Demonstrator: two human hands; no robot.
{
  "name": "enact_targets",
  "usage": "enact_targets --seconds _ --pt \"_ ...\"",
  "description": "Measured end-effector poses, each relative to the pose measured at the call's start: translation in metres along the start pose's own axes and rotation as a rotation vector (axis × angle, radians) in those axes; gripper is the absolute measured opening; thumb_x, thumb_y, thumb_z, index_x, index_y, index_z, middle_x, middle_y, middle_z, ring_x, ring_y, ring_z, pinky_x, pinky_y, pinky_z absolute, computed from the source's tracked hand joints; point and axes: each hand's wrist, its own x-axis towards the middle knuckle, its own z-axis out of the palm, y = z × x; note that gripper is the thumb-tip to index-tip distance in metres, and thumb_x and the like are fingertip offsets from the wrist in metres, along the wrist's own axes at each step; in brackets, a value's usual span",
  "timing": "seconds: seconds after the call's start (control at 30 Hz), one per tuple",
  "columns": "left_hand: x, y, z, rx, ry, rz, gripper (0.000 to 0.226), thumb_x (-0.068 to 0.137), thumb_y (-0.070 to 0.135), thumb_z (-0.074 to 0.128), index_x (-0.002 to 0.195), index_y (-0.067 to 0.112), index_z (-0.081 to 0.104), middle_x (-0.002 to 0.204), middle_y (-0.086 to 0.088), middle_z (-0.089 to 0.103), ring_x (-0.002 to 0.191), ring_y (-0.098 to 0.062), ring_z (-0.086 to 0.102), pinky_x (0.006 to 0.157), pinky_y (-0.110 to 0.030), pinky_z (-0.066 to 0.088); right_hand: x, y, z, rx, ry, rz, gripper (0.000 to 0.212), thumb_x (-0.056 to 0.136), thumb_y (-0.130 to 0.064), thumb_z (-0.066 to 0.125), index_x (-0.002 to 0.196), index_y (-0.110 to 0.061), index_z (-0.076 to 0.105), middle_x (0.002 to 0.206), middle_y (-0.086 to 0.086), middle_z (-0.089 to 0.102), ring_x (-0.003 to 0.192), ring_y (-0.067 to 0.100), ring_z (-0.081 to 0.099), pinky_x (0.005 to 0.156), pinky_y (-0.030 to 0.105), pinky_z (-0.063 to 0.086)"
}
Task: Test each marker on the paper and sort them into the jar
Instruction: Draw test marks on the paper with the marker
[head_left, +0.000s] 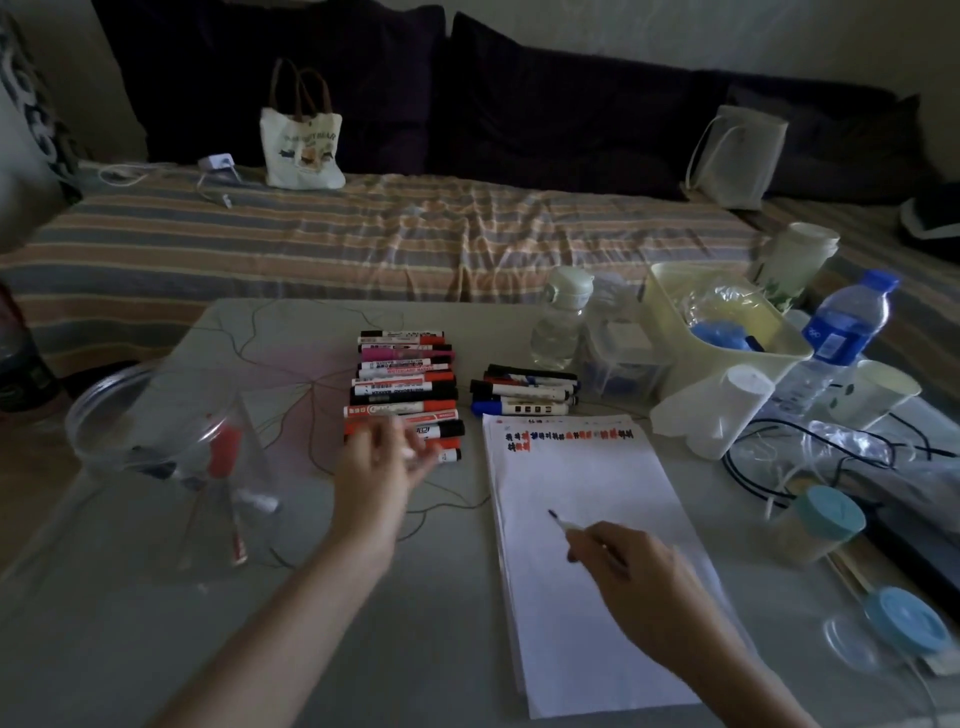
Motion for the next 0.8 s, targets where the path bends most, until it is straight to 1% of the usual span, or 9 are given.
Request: enact_targets --seconds 0.1,0.2,0.3,0.37,0.47,0.53,0.57,0.7,0.8 --pt "-0.018 -0.015 0.012 0.554 -0.323 0.2 0.018 0.1 0.028 0.045 0.097 0.016 0.058 0.087 -0.004 0.065 0.082 -0.018 0.067 0.08 -0.038 0.058 0.017 0.002 0.009 -0.062 -0.012 -0.009 0.028 0.105 -0.032 0.031 0.101 -0.024 0.058 0.078 -0.007 0.058 0.061 0.002 0.053 0.06 0.023 0.047" --pt "-0.012 -0.027 0.02 0.713 -0.474 0.36 0.016 0.1 0.03 0.045 0.101 0.02 0.058 0.085 -0.001 0.062 0.079 -0.018 0.062 0.074 -0.036 0.055 0.021 0.004 0.016 0.004 0.006 -0.11 0.038 0.103 -0.023 0.04 0.135 -0.043 0.04 0.101 -0.015 0.055 0.084 0.002 0.059 0.068 0.018 0.051" --pt "-0.001 -0.035 0.019 0.828 -0.527 0.416 0.017 0.1 0.028 0.045 0.108 0.018 0.057 0.095 0.008 0.058 0.084 -0.002 0.056 0.068 -0.013 0.043 0.022 0.004 0.015 0.099 0.08 -0.214 0.044 0.099 -0.009 0.048 0.11 -0.052 0.048 0.108 -0.014 0.057 0.09 -0.004 0.062 0.072 0.011 0.052" --pt "0.006 -0.046 0.02 0.93 -0.544 0.425 0.018 0.102 0.027 0.043 0.111 0.019 0.056 0.101 0.011 0.055 0.092 -0.002 0.054 0.071 -0.011 0.04 0.026 0.005 0.011 0.189 0.129 -0.195 0.047 0.096 0.001 0.049 0.104 -0.045 0.058 0.113 -0.014 0.062 0.1 -0.008 0.061 0.082 0.014 0.053" --pt "0.018 -0.055 0.024 1.107 -0.531 0.487 0.025 0.103 0.037 0.035 0.115 0.023 0.052 0.104 0.004 0.055 0.099 -0.012 0.053 0.077 -0.019 0.04 0.03 0.006 -0.002 0.797 0.116 -0.019 0.055 0.092 0.016 0.043 0.117 -0.027 0.067 0.116 -0.015 0.068 0.109 0.005 0.063 0.094 0.036 0.053" --pt "0.02 -0.057 0.026 1.265 -0.515 0.502 0.04 0.098 0.052 0.034 0.128 0.027 0.044 0.115 0.001 0.052 0.107 -0.014 0.048 0.084 -0.027 0.043 0.035 0.009 -0.011 1.234 0.066 0.119 0.057 0.088 0.016 0.047 0.121 -0.027 0.067 0.112 -0.006 0.072 0.106 0.015 0.067 0.091 0.044 0.053" --pt "0.02 -0.058 0.026 1.341 -0.503 0.496 0.05 0.095 0.06 0.034 0.135 0.031 0.038 0.12 0.001 0.049 0.112 -0.016 0.045 0.087 -0.03 0.044 0.037 0.01 -0.013 1.279 0.066 0.138 0.052 0.087 0.01 0.054 0.12 -0.027 0.067 0.105 -0.002 0.073 0.1 0.016 0.068 0.088 0.043 0.053" --pt "0.023 -0.061 0.026 1.463 -0.432 0.481 0.07 0.086 0.073 0.037 0.147 0.039 0.024 0.14 0.001 0.037 0.129 -0.02 0.035 0.099 -0.035 0.042 0.058 0.013 -0.008 0.872 0.124 0.107 0.015 0.086 -0.021 0.066 0.1 -0.014 0.067 0.074 0.004 0.06 0.066 0.014 0.055 0.064 0.027 0.05" --pt "0.026 -0.068 0.029 1.482 -0.415 0.478 0.076 0.085 0.076 0.036 0.15 0.04 0.02 0.145 0.0 0.034 0.135 -0.022 0.03 0.105 -0.036 0.04 0.094 0.014 -0.002 0.611 0.216 0.036 0.008 0.093 -0.02 0.061 0.091 -0.012 0.061 0.066 0.003 0.058 0.054 0.009 0.052 0.052 0.021 0.046"
